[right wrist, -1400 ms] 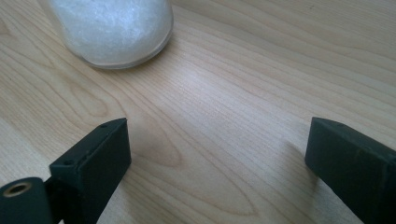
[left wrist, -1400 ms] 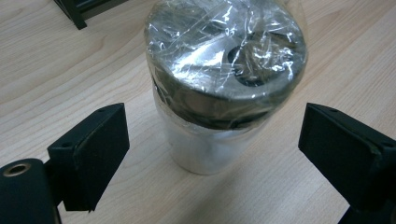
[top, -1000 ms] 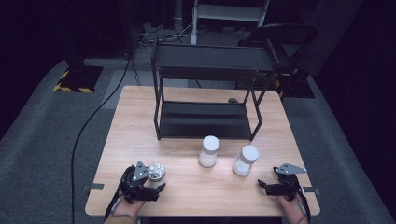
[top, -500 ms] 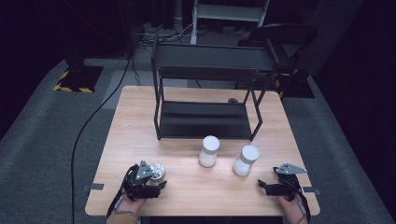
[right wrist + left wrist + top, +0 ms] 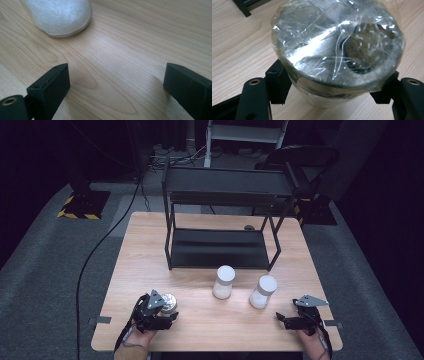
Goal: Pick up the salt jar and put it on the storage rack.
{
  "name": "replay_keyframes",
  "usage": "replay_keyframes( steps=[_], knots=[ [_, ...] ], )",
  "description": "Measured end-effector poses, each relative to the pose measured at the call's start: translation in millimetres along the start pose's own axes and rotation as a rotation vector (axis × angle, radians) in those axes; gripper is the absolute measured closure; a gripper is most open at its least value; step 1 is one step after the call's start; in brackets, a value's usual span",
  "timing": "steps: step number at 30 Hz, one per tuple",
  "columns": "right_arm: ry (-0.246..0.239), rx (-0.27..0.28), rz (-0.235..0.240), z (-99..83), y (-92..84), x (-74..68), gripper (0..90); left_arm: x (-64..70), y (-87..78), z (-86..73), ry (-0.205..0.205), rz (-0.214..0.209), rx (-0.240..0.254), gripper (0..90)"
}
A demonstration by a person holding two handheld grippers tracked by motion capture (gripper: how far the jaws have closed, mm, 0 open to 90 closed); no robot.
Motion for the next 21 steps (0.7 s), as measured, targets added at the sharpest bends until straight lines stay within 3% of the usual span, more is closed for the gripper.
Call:
replay_keyframes(
  steps=[21],
  knots=[
    [0.002,0.008,-0.008,-0.5,-0.9,0.1,9.7,-5.3,0.1,39.7,0.047,-0.012,0.025,30.0]
  ],
)
Point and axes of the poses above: each handheld gripper's, and its own axes: y roughly forward along the jaws, z roughly out of its top, x roughly to its right, the point moved 10 cm from there along y, roughly forward along the jaws, and after that the axes turned 15 degrees about x, right-handed, at the moved point
